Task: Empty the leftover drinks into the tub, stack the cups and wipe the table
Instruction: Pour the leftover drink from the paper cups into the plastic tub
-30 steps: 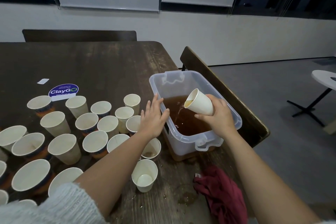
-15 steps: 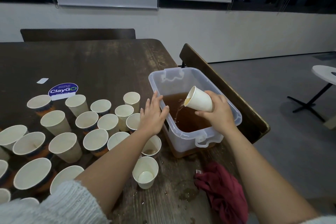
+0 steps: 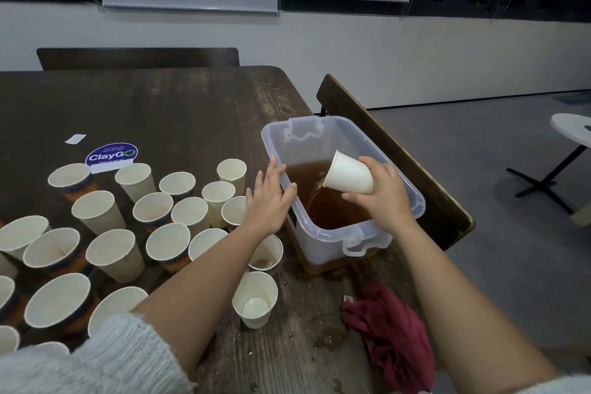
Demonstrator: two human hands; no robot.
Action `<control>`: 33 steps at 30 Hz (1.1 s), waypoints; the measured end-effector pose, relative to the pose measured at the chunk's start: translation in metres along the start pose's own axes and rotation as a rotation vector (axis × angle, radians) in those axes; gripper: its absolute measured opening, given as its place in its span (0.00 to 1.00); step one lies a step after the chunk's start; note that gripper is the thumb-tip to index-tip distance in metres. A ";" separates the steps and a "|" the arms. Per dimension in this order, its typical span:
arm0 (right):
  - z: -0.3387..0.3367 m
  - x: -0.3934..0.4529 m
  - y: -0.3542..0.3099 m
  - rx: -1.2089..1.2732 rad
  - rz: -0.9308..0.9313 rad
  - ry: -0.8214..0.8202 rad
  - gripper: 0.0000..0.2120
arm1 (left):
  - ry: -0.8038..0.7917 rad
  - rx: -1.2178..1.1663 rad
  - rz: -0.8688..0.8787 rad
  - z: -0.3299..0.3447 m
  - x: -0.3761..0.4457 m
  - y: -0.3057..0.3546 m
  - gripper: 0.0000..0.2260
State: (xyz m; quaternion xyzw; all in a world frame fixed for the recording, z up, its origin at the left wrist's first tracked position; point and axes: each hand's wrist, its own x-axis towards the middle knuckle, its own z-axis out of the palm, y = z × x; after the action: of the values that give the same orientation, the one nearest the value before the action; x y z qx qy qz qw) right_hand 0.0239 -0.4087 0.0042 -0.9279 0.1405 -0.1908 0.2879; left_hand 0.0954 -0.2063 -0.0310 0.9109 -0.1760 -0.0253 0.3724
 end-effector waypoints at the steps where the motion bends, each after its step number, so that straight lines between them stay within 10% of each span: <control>1: 0.001 0.000 0.000 -0.008 0.000 0.003 0.35 | 0.001 0.003 0.000 0.000 0.000 0.000 0.21; 33: 0.001 -0.003 -0.005 0.161 0.038 0.042 0.37 | -0.127 0.084 -0.004 -0.023 -0.003 0.006 0.25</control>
State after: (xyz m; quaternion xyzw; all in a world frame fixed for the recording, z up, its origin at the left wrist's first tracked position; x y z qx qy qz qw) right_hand 0.0221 -0.4031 0.0054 -0.8947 0.1483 -0.2152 0.3621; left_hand 0.0949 -0.1945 -0.0105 0.9225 -0.1983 -0.0763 0.3221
